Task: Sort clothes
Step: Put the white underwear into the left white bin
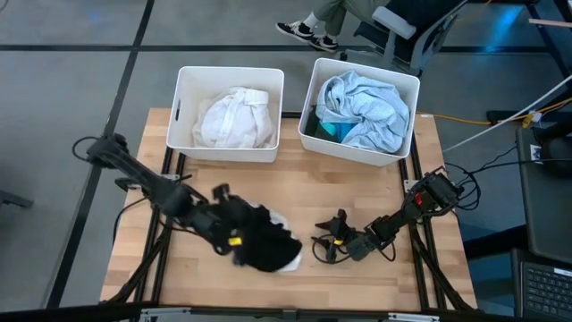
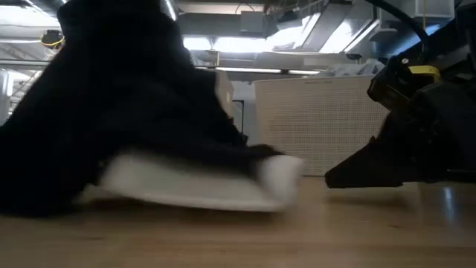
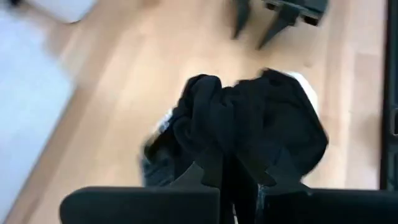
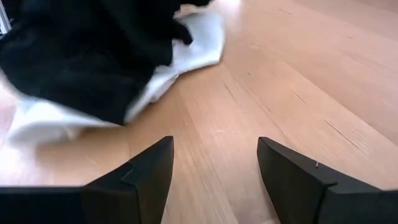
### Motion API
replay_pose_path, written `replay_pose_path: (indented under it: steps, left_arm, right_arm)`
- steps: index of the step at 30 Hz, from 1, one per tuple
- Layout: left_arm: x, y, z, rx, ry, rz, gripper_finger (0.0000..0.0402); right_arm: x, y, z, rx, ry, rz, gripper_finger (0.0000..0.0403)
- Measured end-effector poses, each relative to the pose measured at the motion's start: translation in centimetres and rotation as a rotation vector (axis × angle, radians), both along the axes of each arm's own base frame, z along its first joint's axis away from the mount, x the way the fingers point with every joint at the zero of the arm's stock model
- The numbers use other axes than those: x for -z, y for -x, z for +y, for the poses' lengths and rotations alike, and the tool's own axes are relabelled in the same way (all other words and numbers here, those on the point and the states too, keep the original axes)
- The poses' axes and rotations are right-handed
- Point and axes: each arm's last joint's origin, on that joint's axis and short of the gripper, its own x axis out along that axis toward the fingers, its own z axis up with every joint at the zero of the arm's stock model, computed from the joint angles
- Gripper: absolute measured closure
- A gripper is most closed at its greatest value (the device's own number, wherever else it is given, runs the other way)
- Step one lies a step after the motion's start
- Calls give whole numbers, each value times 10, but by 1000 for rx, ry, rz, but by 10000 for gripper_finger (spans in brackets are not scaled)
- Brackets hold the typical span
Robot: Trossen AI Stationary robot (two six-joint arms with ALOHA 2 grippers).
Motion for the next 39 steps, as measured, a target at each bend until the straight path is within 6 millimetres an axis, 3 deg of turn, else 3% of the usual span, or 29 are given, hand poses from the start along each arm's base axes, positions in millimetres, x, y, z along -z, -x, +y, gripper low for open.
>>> replay_pose_path:
  steps: [8,16,21,25,33,39]
  left_arm:
    - [-16,42,31,-252,-143,5,397]
    - [-40,57,48,-387,-343,-244,396]
    - [-42,62,55,-391,-402,-231,397]
    - [-25,65,57,-409,-373,-156,391]
    - [36,72,57,-470,-269,33,392]
    - [73,80,60,-550,-224,85,363]
  right_arm:
    - [0,0,0,1,0,0,171]
    - [0,0,0,1,1,0,171]
    - [0,0,0,2,1,0,171]
    - [0,0,0,2,1,0,171]
    - [0,0,0,2,1,0,171]
    - [0,0,0,2,1,0,171]
